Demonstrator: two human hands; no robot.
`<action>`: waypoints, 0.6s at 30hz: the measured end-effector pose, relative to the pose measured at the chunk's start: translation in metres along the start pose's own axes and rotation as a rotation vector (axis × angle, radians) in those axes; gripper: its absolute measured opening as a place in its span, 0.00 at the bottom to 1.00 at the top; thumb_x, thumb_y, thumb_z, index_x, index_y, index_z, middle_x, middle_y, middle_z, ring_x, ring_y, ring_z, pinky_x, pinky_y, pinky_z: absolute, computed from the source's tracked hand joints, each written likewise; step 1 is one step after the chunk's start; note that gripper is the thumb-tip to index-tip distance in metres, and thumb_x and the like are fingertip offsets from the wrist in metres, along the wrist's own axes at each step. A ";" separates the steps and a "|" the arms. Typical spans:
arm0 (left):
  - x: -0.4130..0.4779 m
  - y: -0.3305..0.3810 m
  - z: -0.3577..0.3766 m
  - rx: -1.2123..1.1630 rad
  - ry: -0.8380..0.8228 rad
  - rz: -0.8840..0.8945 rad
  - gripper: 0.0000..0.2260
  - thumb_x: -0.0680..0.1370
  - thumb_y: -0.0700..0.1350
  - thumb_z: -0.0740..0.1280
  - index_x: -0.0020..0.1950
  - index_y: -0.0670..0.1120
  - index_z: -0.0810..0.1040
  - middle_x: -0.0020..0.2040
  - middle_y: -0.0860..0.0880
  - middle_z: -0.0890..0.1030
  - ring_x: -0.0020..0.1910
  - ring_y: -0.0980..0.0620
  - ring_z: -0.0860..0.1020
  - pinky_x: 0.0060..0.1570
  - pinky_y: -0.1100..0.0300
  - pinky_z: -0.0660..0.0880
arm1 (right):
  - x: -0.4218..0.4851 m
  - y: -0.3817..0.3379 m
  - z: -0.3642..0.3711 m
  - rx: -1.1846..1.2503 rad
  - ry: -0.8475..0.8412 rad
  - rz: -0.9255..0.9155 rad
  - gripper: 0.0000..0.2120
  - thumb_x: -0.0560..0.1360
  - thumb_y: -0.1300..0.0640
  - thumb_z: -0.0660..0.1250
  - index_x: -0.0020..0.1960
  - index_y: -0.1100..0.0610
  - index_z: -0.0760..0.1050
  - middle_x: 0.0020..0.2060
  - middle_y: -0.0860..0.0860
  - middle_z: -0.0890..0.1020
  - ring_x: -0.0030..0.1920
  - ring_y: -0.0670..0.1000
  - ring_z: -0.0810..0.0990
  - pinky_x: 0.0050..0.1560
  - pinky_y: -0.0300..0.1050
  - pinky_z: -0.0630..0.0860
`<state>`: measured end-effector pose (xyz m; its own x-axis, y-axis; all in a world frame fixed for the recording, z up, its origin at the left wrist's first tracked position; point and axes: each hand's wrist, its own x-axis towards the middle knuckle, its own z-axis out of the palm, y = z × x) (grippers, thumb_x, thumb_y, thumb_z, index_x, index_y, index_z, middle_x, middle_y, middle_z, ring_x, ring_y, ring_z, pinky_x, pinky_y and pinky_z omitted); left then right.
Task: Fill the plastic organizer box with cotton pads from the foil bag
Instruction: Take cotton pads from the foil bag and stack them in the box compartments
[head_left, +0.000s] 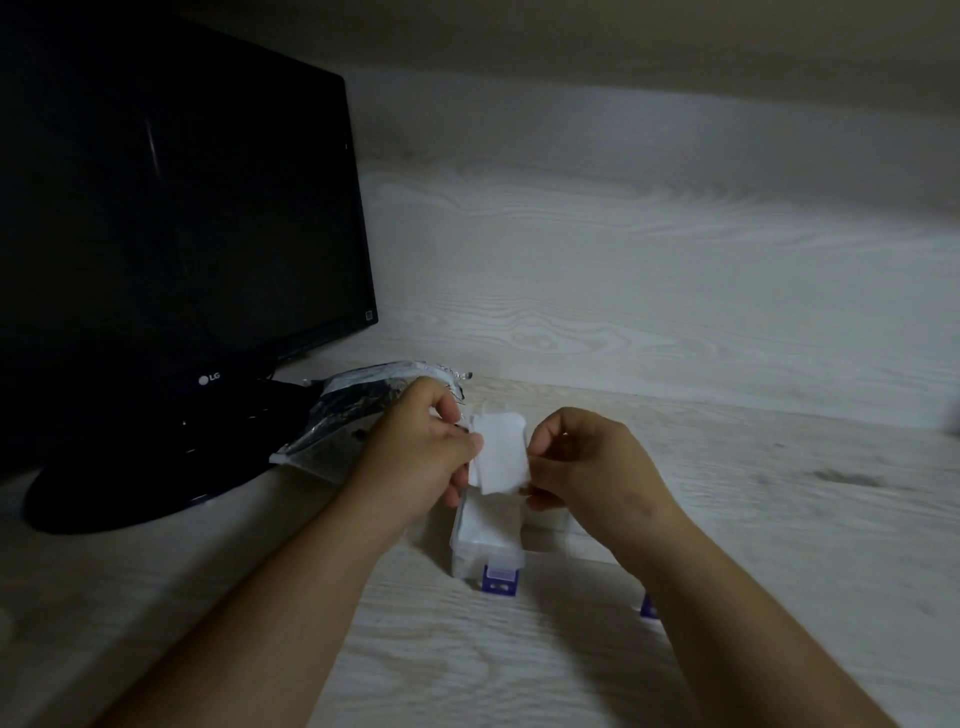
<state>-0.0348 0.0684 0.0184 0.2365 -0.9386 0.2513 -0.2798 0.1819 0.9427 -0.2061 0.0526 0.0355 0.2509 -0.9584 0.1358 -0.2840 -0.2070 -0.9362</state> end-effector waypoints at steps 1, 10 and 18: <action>0.000 0.000 0.000 0.013 -0.019 -0.006 0.09 0.76 0.33 0.66 0.43 0.45 0.69 0.25 0.47 0.76 0.25 0.47 0.73 0.27 0.56 0.70 | 0.000 0.000 0.000 0.000 -0.010 0.006 0.05 0.73 0.72 0.68 0.42 0.64 0.75 0.34 0.60 0.81 0.30 0.51 0.81 0.36 0.45 0.82; 0.000 -0.004 0.002 0.173 -0.095 0.007 0.07 0.75 0.34 0.66 0.41 0.44 0.71 0.25 0.47 0.75 0.25 0.47 0.73 0.28 0.55 0.70 | 0.001 -0.001 0.000 0.042 -0.099 0.098 0.04 0.75 0.67 0.67 0.42 0.61 0.76 0.33 0.58 0.80 0.30 0.52 0.80 0.44 0.56 0.81; 0.001 -0.009 0.002 0.341 -0.150 0.037 0.08 0.70 0.36 0.68 0.38 0.49 0.74 0.23 0.52 0.74 0.24 0.52 0.74 0.28 0.60 0.69 | 0.003 0.005 0.001 0.008 -0.123 0.176 0.04 0.76 0.67 0.63 0.45 0.61 0.75 0.34 0.62 0.80 0.34 0.60 0.80 0.47 0.64 0.81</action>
<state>-0.0333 0.0649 0.0096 0.0883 -0.9705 0.2246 -0.5854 0.1319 0.8000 -0.2055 0.0486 0.0312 0.3097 -0.9483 -0.0697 -0.3258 -0.0369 -0.9447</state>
